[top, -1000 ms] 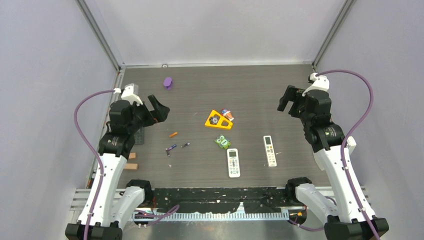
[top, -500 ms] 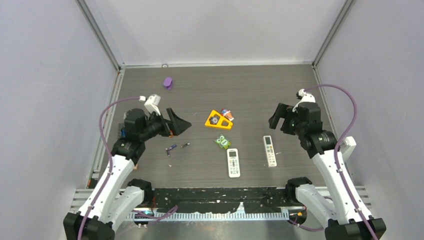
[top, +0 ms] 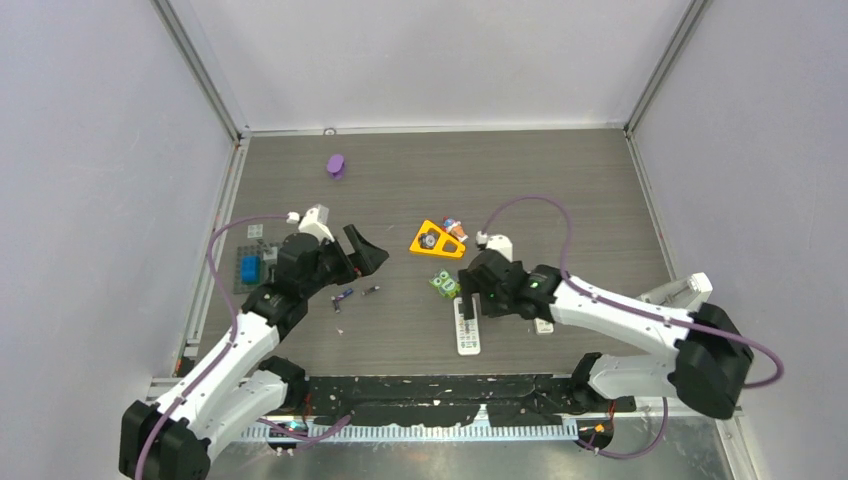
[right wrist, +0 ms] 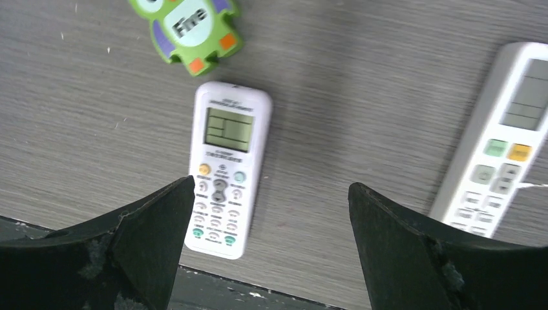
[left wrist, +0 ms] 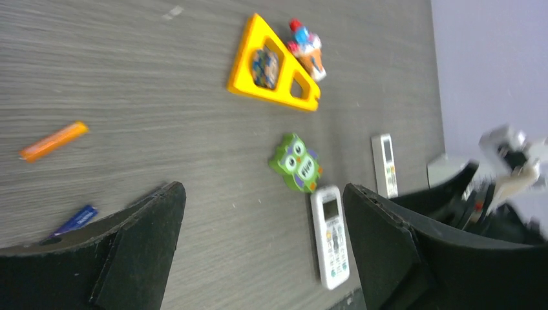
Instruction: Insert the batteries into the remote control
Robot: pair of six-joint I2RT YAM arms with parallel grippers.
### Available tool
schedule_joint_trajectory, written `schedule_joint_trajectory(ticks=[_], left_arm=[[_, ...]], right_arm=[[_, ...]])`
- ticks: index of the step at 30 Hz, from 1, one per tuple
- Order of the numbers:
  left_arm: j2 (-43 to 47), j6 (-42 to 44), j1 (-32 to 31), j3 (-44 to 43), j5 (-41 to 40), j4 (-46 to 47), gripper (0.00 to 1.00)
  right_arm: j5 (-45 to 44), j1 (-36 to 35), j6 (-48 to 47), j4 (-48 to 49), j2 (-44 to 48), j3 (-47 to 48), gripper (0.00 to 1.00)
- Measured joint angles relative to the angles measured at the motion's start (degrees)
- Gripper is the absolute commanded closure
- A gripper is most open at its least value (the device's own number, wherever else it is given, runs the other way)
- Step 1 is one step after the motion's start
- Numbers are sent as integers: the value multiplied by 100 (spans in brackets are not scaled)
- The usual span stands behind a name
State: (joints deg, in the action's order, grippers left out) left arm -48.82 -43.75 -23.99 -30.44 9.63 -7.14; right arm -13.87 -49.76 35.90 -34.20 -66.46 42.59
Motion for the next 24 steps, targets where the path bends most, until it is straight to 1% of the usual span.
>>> schedule_joint_trajectory(ticks=[5,10,17,24], left_arm=[[507,-293,0,24,-966,-197,8],[946,-415,0,59,-1624,-428,8],[1056,-426,0,61,-1884,-688,8],[1145,-417,0,63,-1910,-918,8]], right_arm=[[-321,-793,260,15,-960,452,5],[-407,-1161,424,57,-1478,780,6],[-658,-1239,758,-197,-2291,1331,8],[-1003,-1239,1132,-481,-2435,1366,10]])
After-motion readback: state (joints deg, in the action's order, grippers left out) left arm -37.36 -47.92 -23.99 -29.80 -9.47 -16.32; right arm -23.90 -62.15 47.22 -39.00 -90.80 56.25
